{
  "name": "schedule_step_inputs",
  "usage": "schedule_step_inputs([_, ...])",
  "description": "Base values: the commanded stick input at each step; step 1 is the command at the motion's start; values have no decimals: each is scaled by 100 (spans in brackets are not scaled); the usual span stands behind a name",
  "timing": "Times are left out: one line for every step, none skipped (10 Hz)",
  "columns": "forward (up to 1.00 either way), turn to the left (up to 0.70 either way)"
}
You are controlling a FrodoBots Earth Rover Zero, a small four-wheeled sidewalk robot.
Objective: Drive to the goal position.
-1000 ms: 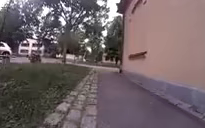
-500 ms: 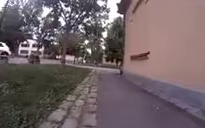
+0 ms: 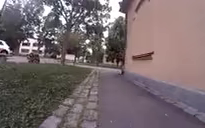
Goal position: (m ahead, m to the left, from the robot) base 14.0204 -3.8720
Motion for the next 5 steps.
schedule_step_inputs([45, 0])
schedule_step_inputs([45, 0])
schedule_step_inputs([45, 0])
schedule_step_inputs([45, 0])
schedule_step_inputs([45, 0])
